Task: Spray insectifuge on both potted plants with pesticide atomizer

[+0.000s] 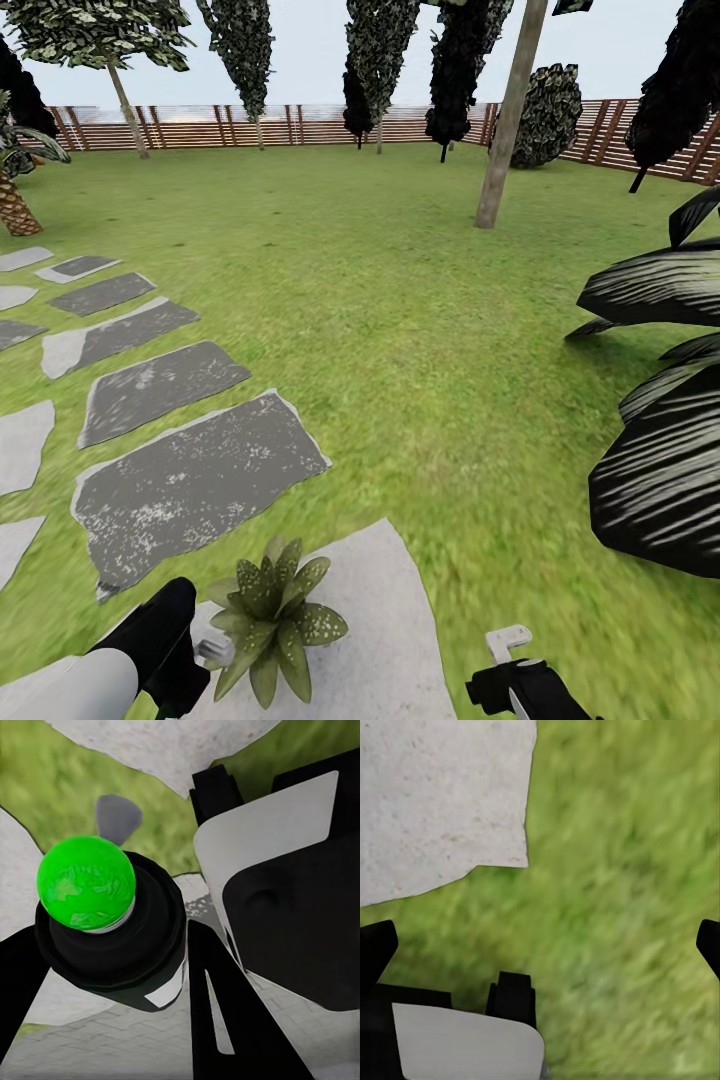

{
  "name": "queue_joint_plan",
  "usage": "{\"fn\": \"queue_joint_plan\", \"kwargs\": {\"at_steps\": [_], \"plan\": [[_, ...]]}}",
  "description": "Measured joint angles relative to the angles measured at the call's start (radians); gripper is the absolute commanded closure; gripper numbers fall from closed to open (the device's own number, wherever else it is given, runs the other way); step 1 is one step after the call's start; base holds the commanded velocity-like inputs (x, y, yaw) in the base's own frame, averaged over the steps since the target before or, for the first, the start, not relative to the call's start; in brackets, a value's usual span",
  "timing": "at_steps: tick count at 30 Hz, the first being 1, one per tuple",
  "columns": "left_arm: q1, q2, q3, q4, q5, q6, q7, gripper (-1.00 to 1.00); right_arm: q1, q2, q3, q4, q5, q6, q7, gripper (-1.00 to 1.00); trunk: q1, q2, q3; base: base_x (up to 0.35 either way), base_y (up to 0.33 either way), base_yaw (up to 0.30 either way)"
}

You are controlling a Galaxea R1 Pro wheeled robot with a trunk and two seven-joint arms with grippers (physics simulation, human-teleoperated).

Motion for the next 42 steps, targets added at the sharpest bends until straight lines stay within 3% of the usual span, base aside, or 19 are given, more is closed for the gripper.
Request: {"fn": "queue_joint_plan", "kwargs": {"at_steps": [35,42], "plan": [[0.011,-0.005,-0.001,0.000,0.000,0.000,0.000,1.00,0.000,0.001,0.001,0.000,0.000,0.000,0.001,-1.00,0.000,0.000,0.000,-0.001,-0.033,0.000],[0.010,-0.005,-0.001,0.000,0.003,0.001,0.000,1.00,0.000,0.001,0.000,0.000,0.001,0.000,0.000,-1.00,0.001,0.000,0.001,-0.286,0.000,-0.080]]}}
